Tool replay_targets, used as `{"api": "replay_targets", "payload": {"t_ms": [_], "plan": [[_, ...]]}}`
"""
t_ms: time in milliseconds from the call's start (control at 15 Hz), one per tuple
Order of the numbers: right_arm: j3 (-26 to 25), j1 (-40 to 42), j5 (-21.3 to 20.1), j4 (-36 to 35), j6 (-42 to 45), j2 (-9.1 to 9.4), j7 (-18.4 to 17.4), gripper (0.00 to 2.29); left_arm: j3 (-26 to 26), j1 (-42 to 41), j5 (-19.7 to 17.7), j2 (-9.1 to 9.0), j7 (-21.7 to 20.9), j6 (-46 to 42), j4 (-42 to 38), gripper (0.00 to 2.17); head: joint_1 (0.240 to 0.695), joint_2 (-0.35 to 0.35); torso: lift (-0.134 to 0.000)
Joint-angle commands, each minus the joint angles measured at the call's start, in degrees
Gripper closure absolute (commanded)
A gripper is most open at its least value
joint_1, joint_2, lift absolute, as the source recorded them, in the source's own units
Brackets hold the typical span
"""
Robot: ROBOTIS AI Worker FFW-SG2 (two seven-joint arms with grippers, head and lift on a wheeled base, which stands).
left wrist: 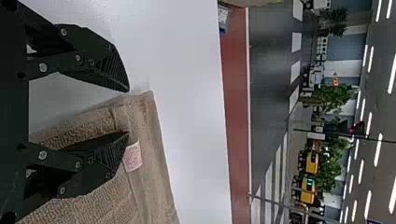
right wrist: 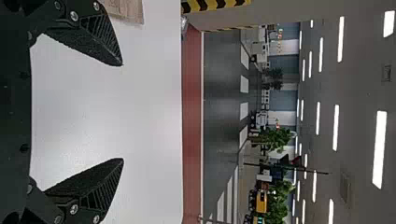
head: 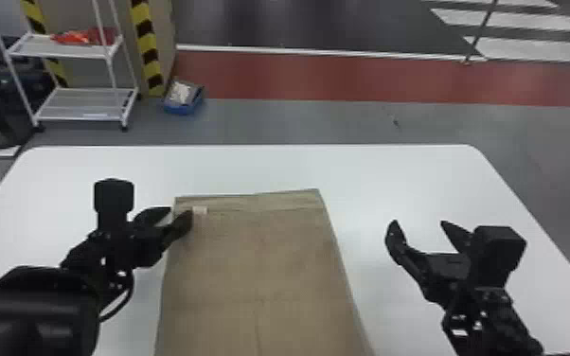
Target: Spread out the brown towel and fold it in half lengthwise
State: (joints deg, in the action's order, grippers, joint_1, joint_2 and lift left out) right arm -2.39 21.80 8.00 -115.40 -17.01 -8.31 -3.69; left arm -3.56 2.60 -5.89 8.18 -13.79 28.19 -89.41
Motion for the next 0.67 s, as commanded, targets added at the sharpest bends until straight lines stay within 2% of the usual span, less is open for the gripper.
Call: {"api": "replay_targets", "payload": {"t_ms": [0,600], "plan": [[0.0,0.1,0.0,0.0,0.0,0.05,0.0,0.17,0.0,-0.1,0.0,0.00,-0.2,-0.3,-0.2,0.65,0.695,-0.087,-0.125],[0.0,0.1,0.0,0.0,0.0,0.05,0.0,0.17,0.0,-1.5,0.0,0.00,-0.3,-1.5,-2.3,0.66,0.695,-0.091,-0.125]]}}
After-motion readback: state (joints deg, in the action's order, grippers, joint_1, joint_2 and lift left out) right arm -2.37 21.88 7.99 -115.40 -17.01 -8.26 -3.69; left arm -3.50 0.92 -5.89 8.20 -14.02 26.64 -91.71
